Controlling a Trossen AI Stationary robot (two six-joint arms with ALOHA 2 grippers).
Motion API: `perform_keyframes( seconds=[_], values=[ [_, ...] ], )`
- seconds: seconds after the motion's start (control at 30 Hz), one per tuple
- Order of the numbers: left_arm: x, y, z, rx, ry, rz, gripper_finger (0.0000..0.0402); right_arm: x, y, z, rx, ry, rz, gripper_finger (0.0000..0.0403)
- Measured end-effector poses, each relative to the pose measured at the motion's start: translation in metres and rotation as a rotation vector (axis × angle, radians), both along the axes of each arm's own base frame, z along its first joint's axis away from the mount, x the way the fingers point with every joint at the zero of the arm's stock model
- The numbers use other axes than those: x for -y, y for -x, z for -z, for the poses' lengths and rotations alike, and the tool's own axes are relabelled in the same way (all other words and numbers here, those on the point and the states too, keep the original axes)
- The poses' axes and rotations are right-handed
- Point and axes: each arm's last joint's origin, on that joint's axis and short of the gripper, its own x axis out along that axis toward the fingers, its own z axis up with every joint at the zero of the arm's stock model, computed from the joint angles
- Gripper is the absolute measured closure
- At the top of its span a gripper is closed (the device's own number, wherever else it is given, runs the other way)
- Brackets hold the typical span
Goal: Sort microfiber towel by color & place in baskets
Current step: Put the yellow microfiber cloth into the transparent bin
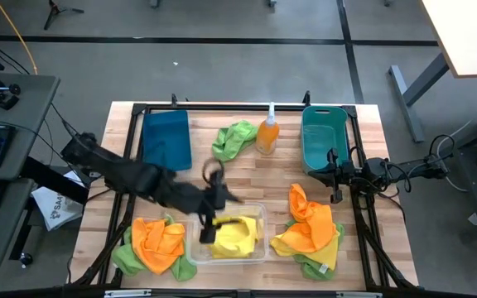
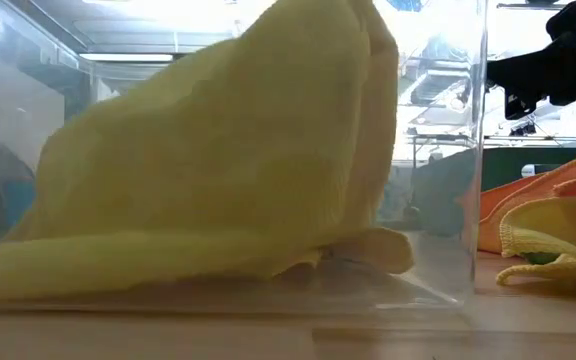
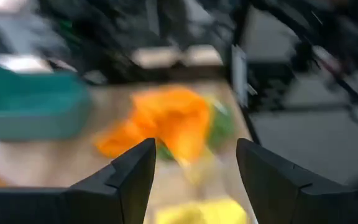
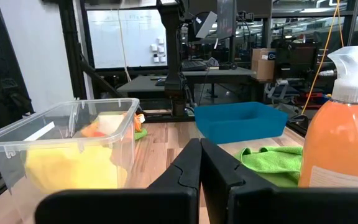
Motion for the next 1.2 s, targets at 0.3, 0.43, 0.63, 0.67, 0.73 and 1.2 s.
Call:
perform_keyframes(
  seconds=[0.3,0.43,0.63,0.67,0.73,1.2],
  values=[
    [-0.027,0.043,-0.09,0.297,0.235,-0.212,0.0188,0.0,0.0,0.0,0.0,0.0,0.0,0.0402],
    [-0.034,0.066,-0.107,0.375,0.238,-0.228,0.0188,0.0,0.0,0.0,0.001,0.0,0.0,0.0402],
    [-0.043,0.088,-0.121,0.426,0.193,-0.248,0.0188,0.0,0.0,-0.004,0.04,-0.091,-0.021,0.0402],
    [-0.045,0.09,-0.122,0.43,0.189,-0.246,0.0188,-0.001,0.001,-0.006,0.067,-0.178,-0.045,0.0402],
    [-0.047,0.095,-0.125,0.44,0.192,-0.246,0.0188,0.0,0.003,-0.018,0.196,-0.365,-0.069,0.0402],
    [-0.06,0.11,-0.114,0.298,0.086,-0.258,0.0188,-0.009,-0.011,-0.151,0.486,-0.633,-0.351,0.0402]
  ],
)
